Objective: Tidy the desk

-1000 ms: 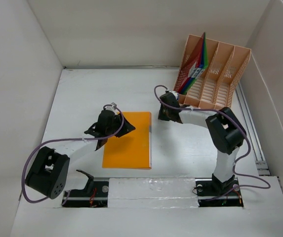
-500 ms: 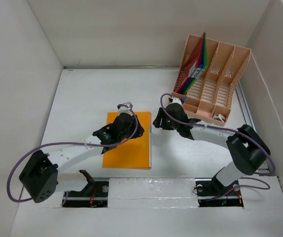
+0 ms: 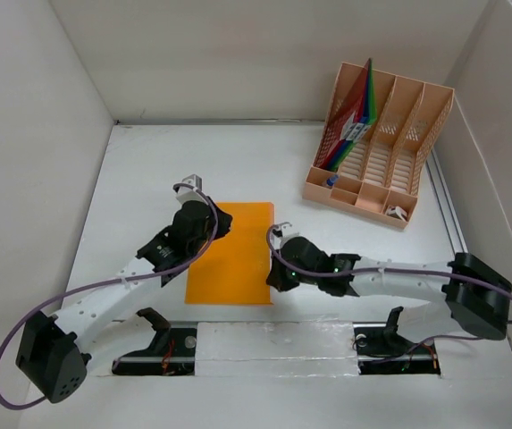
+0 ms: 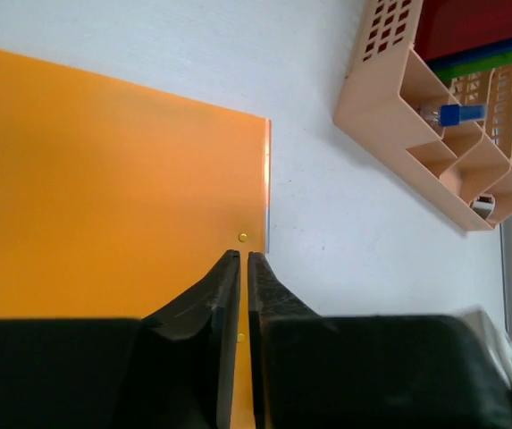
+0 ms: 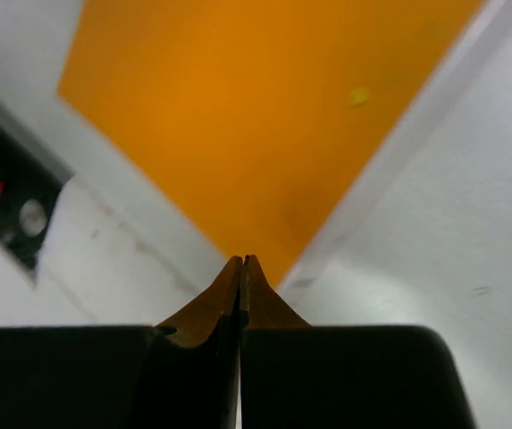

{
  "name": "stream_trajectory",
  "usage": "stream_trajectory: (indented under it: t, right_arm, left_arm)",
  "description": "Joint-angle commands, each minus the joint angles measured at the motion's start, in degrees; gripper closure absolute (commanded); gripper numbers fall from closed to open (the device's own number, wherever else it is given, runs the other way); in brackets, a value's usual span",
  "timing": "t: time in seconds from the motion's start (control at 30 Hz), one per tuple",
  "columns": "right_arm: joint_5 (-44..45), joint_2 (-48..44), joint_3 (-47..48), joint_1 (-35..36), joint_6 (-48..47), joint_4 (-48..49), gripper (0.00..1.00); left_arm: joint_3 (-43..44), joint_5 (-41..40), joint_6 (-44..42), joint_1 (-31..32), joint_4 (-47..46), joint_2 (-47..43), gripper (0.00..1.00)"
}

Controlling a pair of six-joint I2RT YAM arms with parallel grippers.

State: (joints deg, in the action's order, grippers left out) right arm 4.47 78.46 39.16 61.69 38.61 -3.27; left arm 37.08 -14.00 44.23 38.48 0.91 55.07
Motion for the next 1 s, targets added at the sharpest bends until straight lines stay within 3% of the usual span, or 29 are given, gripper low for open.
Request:
stream_trajectory:
  t: [0.0,0.2,0.37,0.47,0.8,0.97]
  right_arm:
    - [-2.97,-3.83,2.23,5.97,-0.20,-2.97,1.00]
    - [-7.28,6.34,4.96,11.25,-1.69,0.46,1.00]
    - [-8.42,14.70,10.49,14.06,-2.13,4.39,1.00]
    - [-8.43,19.44,14.45,14.07,-1.17,5.20,1.00]
    - [18.26,35.18,26.22,12.76,6.37,3.71,1.00]
    - [19.79,36.25,25.36,7.49,8.59,8.27,1.00]
  left_arm:
    - [0.88,5.00,-1.16,-3.31,-0.55,0.92,1.00]
    - [0.80,8.38,-0.46,-6.22,-5.30,0.92,1.00]
    - [2.12,2.68,-0.55,-6.22,-1.87,-2.24,1.00]
    - [2.38,1.43,-0.37,-6.22,-2.14,-3.74,0.94]
    - [3.61,-0.32,0.77,-6.22,-1.26,-4.09,0.87]
    - [3.79,-3.39,0.95,-6.75,0.48,-6.64,0.81]
